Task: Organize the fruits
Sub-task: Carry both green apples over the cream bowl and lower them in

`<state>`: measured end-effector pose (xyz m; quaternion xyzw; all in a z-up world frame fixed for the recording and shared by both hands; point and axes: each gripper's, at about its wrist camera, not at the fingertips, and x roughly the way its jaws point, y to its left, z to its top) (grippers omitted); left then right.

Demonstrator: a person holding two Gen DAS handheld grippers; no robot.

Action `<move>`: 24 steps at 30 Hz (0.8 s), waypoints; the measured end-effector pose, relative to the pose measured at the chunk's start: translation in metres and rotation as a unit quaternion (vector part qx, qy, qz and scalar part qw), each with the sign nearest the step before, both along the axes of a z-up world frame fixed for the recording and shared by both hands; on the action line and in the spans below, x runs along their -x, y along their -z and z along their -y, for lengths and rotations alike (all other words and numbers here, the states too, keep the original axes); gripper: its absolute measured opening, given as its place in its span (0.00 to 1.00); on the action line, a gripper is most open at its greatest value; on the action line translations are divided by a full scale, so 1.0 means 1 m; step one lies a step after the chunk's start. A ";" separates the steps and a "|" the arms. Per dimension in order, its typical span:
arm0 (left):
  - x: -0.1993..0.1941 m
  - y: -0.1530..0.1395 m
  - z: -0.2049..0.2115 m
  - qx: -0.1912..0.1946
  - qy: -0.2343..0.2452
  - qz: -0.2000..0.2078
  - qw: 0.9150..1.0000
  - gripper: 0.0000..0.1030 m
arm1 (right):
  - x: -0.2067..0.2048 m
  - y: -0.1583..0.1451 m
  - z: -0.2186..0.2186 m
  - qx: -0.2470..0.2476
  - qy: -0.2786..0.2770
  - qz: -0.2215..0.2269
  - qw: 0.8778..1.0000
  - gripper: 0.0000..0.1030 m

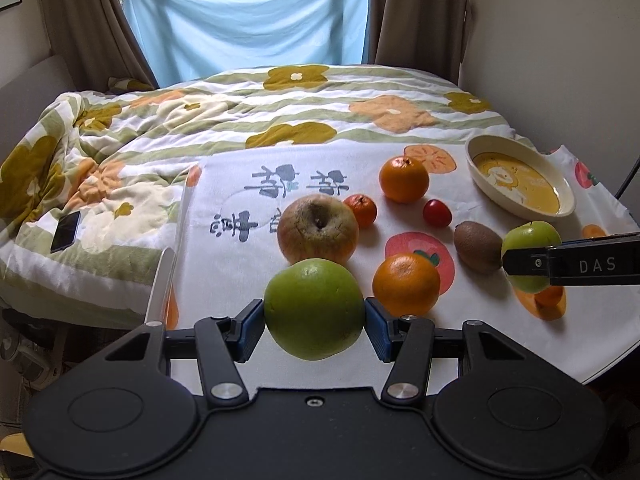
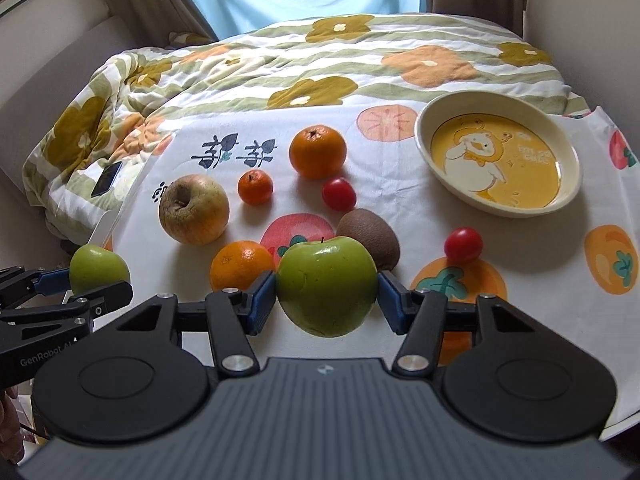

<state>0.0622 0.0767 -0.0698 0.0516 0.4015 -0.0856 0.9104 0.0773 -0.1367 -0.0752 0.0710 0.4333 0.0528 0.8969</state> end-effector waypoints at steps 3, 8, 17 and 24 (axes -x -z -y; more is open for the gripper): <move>-0.002 -0.016 0.012 0.001 0.016 0.017 1.000 0.56 | 0.007 -0.013 0.018 -0.006 0.021 0.010 1.000 0.68; -0.009 -0.034 0.038 0.004 0.031 0.036 0.999 0.56 | 0.013 -0.031 0.055 0.002 0.046 0.025 0.999 0.68; -0.030 -0.049 0.100 0.014 0.037 0.044 0.998 0.56 | 0.000 -0.043 0.142 0.010 0.079 0.026 0.997 0.68; -0.060 -0.046 0.159 0.016 0.039 0.044 0.998 0.56 | -0.026 -0.039 0.199 0.013 0.072 0.022 0.997 0.68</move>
